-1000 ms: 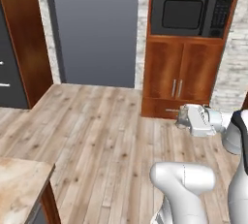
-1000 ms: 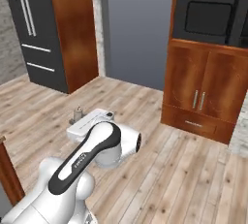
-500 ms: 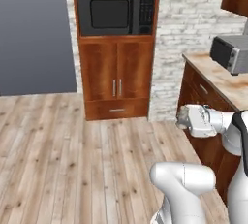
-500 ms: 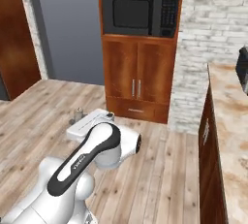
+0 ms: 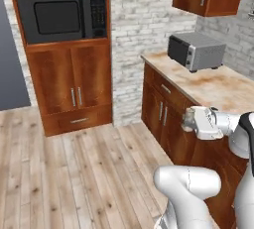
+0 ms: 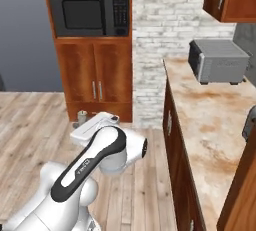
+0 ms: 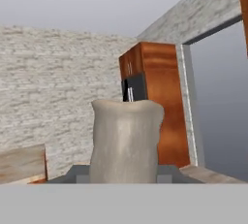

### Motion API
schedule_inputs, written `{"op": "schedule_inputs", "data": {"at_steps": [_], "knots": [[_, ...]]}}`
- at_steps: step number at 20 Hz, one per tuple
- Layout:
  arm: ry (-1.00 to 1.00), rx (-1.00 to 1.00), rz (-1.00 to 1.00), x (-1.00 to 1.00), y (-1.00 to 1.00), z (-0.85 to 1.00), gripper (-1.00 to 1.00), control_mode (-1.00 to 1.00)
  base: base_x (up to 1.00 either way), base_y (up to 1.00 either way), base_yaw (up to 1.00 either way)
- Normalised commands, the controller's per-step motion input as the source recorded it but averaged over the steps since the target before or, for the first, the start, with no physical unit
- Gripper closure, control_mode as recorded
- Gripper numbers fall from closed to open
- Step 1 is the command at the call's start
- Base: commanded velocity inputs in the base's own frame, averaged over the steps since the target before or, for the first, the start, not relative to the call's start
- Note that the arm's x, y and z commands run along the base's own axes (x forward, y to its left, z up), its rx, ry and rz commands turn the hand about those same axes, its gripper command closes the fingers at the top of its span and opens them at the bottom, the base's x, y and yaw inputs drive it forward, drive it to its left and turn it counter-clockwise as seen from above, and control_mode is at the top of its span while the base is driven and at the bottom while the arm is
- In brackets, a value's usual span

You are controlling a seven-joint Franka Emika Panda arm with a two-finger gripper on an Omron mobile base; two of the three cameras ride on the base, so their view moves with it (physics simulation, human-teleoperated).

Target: Pick the candle and candle from the dining table and place them in the open cabinet. Close the cabinet after placing the objects.

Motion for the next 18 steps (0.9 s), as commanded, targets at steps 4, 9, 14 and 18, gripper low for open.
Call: {"op": "schedule_inputs", "data": {"at_steps": [4,9,14,18], "knots": [[0.00,0.00,0.00,0.00,0.00,0.00,1.00,1.00,0.45,-0.13,-0.34],[0.00,0.00,0.00,0.00,0.00,0.00,1.00,1.00,0.52,-0.02,-0.32],[0.00,0.00,0.00,0.00,0.00,0.00,1.00,1.00,0.36,-0.02,-0.40],[0.00,0.00,0.00,0.00,0.00,0.00,1.00,1.00,0.01,-0.09,-0.57]]}}
